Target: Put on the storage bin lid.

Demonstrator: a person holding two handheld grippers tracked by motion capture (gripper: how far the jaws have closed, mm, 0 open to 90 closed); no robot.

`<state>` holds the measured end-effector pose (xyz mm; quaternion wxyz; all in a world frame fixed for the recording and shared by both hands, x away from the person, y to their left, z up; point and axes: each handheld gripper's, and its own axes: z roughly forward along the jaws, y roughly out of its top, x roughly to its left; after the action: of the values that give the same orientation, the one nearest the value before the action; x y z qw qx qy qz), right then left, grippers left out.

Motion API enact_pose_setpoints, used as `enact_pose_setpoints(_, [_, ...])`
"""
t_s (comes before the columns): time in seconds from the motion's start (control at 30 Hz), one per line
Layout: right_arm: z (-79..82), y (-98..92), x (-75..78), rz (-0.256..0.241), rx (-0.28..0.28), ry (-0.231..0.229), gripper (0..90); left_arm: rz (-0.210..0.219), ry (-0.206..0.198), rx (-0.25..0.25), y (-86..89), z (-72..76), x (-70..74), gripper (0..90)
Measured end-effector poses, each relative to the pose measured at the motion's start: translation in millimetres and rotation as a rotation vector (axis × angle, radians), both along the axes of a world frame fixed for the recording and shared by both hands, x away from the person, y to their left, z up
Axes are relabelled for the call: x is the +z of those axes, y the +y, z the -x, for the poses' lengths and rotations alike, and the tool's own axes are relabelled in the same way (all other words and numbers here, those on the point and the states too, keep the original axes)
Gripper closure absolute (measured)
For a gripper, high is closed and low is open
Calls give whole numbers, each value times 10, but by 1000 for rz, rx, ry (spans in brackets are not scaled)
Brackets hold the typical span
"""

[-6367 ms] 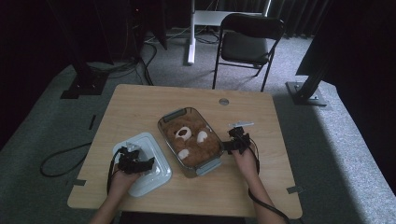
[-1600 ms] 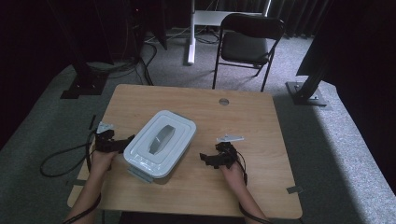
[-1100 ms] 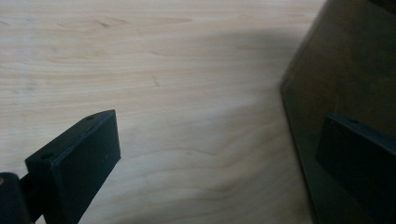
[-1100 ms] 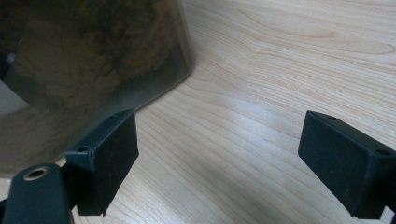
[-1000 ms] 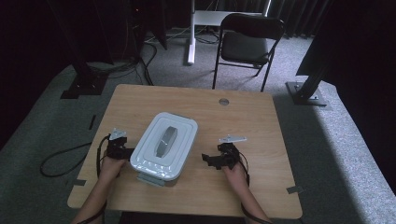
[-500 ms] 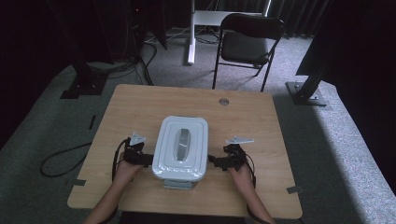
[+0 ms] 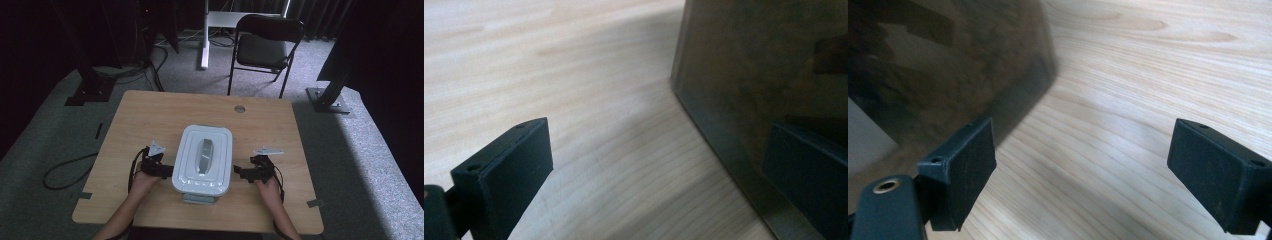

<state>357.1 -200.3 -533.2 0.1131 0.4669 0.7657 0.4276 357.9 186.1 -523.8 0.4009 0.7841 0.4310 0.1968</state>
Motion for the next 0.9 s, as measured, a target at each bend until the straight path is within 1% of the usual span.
enact_pose_setpoints(0.17, [36,-79,-5,16,-20,-29,112,26,-19,13,64,10,32,12])
enact_pose_setpoints(0.27, [40,-101,-6,20,-31,-29,112,36,-28,11,90,24,49,12])
enact_pose_setpoints(0.33, [37,-114,-8,20,-36,-37,112,40,-35,9,101,34,60,12])
enact_pose_setpoints(0.53, [49,-128,-21,31,-44,-47,111,57,-38,6,159,76,65,12])
enact_pose_setpoints(0.67, [81,-157,-34,41,-66,-78,112,62,-39,14,235,126,50,12])
enact_pose_setpoints(0.7, [90,-167,-35,40,-71,-84,111,69,-42,20,267,139,44,12])
enact_pose_setpoints(0.77, [108,-199,-35,46,-85,-101,112,70,-39,29,312,153,35,12])
enact_pose_setpoints(0.83, [131,-232,-32,32,-88,-117,111,78,-43,41,361,174,21,12])
enact_pose_setpoints(0.87, [149,-253,-30,34,-93,-128,111,74,-41,44,377,182,17,12])
enact_pose_setpoints(0.9, [161,-265,-29,35,-96,-137,112,82,-42,43,402,193,8,12])
